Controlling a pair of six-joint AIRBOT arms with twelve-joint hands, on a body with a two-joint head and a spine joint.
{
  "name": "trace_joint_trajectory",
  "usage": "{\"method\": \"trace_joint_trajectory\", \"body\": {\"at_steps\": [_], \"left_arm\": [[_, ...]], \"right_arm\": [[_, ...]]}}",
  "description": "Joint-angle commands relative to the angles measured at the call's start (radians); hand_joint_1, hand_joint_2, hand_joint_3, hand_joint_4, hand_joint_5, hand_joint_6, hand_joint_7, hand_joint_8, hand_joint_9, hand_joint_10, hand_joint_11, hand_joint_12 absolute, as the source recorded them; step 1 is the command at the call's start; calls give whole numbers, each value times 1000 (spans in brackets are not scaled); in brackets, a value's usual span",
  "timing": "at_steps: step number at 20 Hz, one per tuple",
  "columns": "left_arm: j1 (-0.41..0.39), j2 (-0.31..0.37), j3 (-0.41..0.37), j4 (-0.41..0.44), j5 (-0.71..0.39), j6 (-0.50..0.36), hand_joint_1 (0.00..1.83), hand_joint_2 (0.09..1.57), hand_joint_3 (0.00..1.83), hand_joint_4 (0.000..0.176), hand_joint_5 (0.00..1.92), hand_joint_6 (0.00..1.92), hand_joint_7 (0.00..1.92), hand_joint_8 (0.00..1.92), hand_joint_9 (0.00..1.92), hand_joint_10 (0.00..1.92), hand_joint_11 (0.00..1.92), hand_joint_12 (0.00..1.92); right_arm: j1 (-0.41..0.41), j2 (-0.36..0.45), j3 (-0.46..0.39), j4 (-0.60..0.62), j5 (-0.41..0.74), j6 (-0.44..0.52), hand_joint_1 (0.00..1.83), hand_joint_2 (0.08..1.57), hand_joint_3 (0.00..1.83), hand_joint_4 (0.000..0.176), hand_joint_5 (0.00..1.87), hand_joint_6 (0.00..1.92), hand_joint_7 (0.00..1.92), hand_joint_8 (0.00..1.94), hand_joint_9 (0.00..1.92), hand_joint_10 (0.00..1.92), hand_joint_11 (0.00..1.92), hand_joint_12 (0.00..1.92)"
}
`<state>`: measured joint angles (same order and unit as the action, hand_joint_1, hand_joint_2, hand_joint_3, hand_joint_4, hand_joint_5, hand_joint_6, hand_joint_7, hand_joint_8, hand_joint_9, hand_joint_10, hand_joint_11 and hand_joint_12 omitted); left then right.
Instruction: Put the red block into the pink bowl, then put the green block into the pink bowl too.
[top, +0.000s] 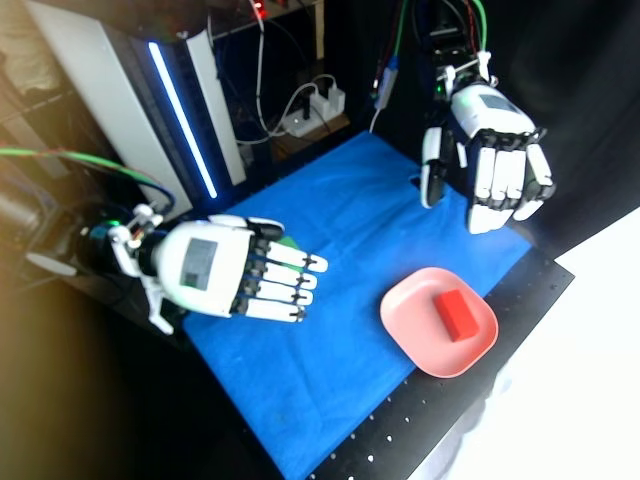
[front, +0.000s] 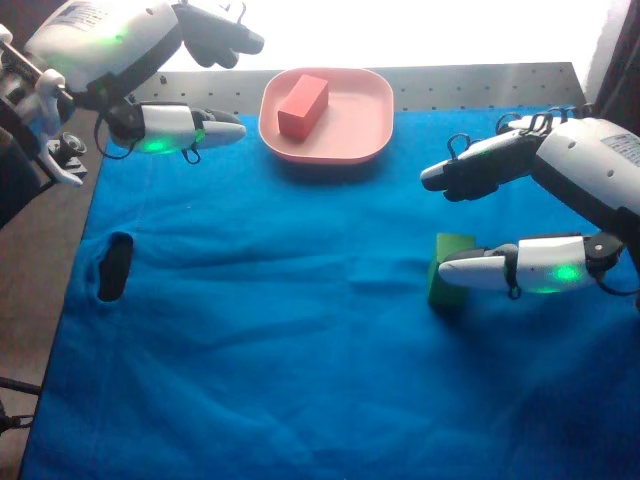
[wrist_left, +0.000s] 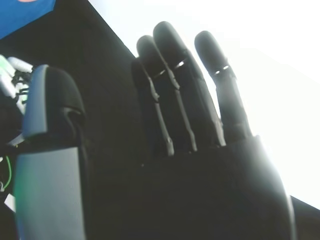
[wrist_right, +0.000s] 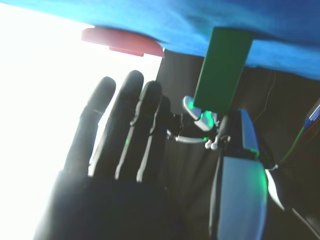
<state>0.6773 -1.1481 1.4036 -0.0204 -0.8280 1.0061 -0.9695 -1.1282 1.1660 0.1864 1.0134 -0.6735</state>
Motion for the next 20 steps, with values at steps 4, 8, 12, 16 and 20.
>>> {"method": "trace_joint_trajectory", "body": {"at_steps": [4, 8, 12, 16, 20], "left_arm": [[-11, 9, -6, -12, -132, 0, 953, 1009, 0, 0, 711, 2, 708, 619, 661, 840, 323, 1379], [-10, 12, -8, -12, -135, 0, 855, 1017, 3, 0, 713, 2, 710, 598, 627, 796, 231, 1396], [-10, 13, -9, -12, -137, 1, 922, 997, 0, 0, 740, 11, 730, 603, 698, 802, 364, 1374], [-7, 14, -9, -13, -136, 1, 900, 999, 0, 0, 711, 0, 729, 626, 677, 799, 329, 1396], [-6, 14, -9, -15, -136, 1, 941, 1016, 6, 0, 704, 3, 719, 567, 708, 806, 461, 1336]], "right_arm": [[-8, -37, 10, 15, -3, 10, 824, 777, 0, 0, 823, 0, 1053, 4, 962, 87, 371, 1253], [-8, -54, 17, 14, -22, 10, 807, 759, 0, 0, 800, 0, 1034, 3, 935, 69, 274, 1352], [-10, -61, 18, 14, -28, 10, 815, 765, 1, 0, 764, 0, 992, 0, 956, 82, 348, 1251], [-19, -64, 13, 14, -34, 10, 836, 751, 0, 0, 764, 2, 990, 4, 923, 71, 318, 1234], [-28, -63, 2, 14, -37, 10, 942, 743, 0, 0, 850, 11, 955, 0, 1052, 140, 655, 1252]]}}
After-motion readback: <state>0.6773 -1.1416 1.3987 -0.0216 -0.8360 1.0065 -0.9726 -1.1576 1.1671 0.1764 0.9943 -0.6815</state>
